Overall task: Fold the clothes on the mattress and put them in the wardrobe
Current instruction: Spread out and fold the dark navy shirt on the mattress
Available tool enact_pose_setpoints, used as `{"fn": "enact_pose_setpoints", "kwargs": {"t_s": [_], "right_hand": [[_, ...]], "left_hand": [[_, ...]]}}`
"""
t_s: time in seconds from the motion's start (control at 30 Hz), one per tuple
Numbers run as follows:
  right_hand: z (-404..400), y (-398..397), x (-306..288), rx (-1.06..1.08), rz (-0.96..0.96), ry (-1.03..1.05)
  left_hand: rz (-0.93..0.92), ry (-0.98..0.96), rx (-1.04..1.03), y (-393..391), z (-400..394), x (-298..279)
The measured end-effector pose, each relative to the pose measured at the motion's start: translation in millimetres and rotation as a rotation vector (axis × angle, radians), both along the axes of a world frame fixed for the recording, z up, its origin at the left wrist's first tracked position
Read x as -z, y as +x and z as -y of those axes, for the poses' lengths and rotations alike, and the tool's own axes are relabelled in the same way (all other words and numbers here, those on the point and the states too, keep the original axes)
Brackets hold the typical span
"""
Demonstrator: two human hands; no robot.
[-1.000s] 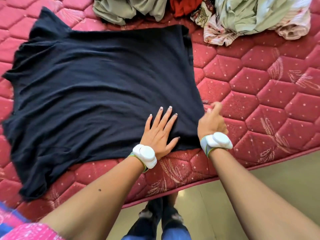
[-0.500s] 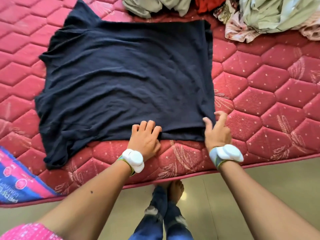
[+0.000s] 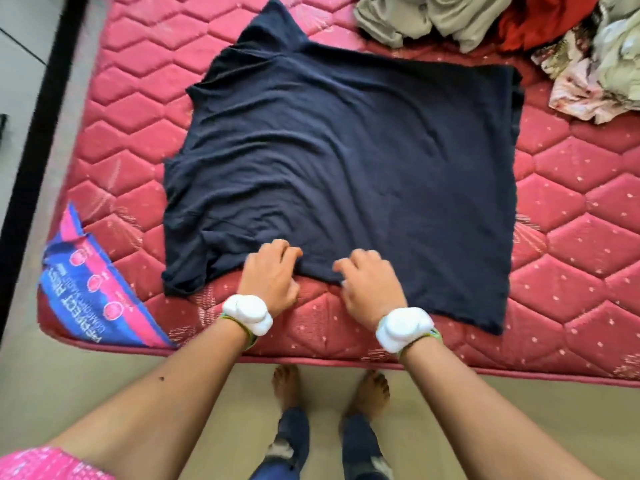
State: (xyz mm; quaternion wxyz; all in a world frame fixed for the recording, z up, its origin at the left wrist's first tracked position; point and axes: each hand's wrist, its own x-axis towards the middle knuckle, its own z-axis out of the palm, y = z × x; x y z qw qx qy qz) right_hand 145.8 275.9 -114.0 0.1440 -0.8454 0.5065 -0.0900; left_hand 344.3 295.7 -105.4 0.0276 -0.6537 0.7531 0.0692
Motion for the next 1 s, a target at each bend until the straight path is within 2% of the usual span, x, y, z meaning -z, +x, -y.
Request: {"fn": "enact_pose_setpoints", "kwargs": {"t_s": [0.1,0.2,0.27,0.37,0.43,0.5,0.57,0.63,0.7,0.77,0.83,0.93,1.0], "right_hand": [[0,63,6,-0.165,-0.027,0.004],[5,112,12,-0.163,-0.069,0.038],[11,142,12,-0.143,-0.101,0.102],[21,166,2,-0.245,-0.088,0.323],[20,172,-1,-0.405,-0.033,0.452],[10,176,-5,-0.487,0.005,0.359],[5,181,-2,-0.412,-0.046,0.156],[5,192,2,-0.275,-0.157,0.070],[6,207,3,-0.239,-0.166,0.072],[6,217,0,-0.281,-0.087,0.160],[4,219,-1,-0.350,-0.011,0.292],[-4,204,-2,-0.557,0.059,0.255],[-8,194,-2,-0.668,0.016,0.274]], "left_hand": [[0.191,-0.011,-0.132,65,-13,5],[0.275,0.045,-0.255,114,-21,8],[0.186,0.120,-0.240,141,-24,10],[-0.139,0.282,-0.031,159,-23,4],[-0.170,0.382,0.139,163,-24,-4],[-0.157,0.360,0.218,168,-29,-9],[-0.201,0.180,0.062,174,-30,-8],[-0.286,-0.026,-0.341,179,-19,-4],[-0.385,-0.137,-0.711,181,-2,4],[-0.504,-0.120,-0.930,181,15,13],[-0.599,-0.131,-0.975,183,31,17],[-0.636,-0.219,-0.829,188,38,16],[-0.620,-0.343,-0.901,197,29,17]]}}
